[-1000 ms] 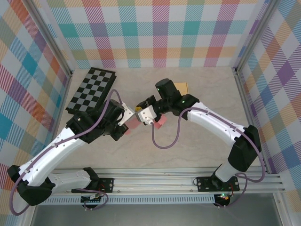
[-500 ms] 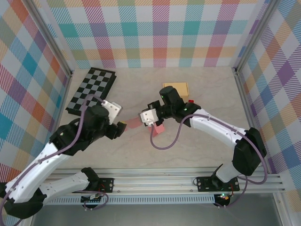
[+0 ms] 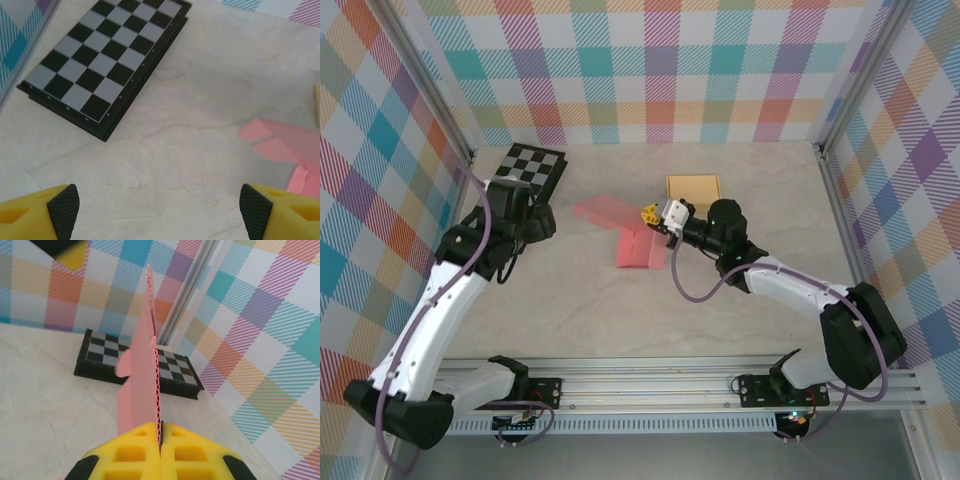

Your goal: Fold the paper box

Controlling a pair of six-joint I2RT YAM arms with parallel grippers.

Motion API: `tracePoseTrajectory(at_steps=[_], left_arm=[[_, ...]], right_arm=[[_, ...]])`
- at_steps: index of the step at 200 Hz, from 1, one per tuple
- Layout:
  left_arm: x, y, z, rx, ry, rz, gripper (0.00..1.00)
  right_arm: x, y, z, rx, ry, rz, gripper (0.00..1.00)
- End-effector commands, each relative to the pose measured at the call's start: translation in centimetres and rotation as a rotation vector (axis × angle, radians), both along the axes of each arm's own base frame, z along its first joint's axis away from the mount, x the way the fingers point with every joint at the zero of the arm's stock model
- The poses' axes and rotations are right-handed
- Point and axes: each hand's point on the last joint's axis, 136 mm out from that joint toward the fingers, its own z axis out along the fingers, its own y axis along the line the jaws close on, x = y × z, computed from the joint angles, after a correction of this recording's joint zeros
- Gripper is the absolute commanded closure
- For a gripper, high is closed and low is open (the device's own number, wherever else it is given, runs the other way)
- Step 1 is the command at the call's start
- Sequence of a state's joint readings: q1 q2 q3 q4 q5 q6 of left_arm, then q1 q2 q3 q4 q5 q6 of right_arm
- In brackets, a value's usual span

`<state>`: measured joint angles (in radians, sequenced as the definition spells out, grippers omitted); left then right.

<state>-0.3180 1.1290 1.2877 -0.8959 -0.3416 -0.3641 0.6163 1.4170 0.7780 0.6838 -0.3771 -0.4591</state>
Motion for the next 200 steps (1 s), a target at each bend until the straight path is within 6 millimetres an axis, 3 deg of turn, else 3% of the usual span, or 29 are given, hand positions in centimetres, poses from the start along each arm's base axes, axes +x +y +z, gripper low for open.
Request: tracePoseTrajectory(at_steps=[1, 36, 64, 99, 134, 157, 178, 200], left_arm=[[2.6, -0.8, -0.2, -0.143, -0.002, 0.038, 0.14], [6.1, -2.4, -2.9, -0.192, 0.045, 0.018, 0.14], [7.1, -3.3, -5.4, -0.216, 0.106, 0.009, 0.14], [6.9, -4.3, -8.8, -0.254, 0.192, -0.002, 0.14], [6.3, -4.4, -9.9, -0.260, 0.216, -0.008, 0.14], [5.8, -4.7, -10.6, -0.277, 0.231, -0.018, 0.14], [5.4, -5.1, -11.2, -0.303, 0.248, -0.020, 0.14], [4.9, -5.6, -11.7, -0.316, 0.263, -0.026, 0.14]], right_arm=[[-1.1, 0.9, 0.5, 0.125, 0.008, 0.089, 1.00], [-2.2, 1.9, -2.7, 0.059, 0.020, 0.188, 1.00], [-2.8, 2.1, -5.1, 0.015, 0.040, 0.226, 1.00], [-3.4, 2.1, -7.4, -0.036, 0.059, 0.254, 1.00], [-3.9, 1.1, -9.9, -0.107, 0.080, 0.254, 0.99], [-3.8, 0.1, -10.9, -0.123, 0.105, 0.237, 0.94], [-3.6, -0.8, -12.1, -0.145, 0.133, 0.221, 0.79], [-3.3, -2.1, -12.6, -0.141, 0.156, 0.200, 0.78]])
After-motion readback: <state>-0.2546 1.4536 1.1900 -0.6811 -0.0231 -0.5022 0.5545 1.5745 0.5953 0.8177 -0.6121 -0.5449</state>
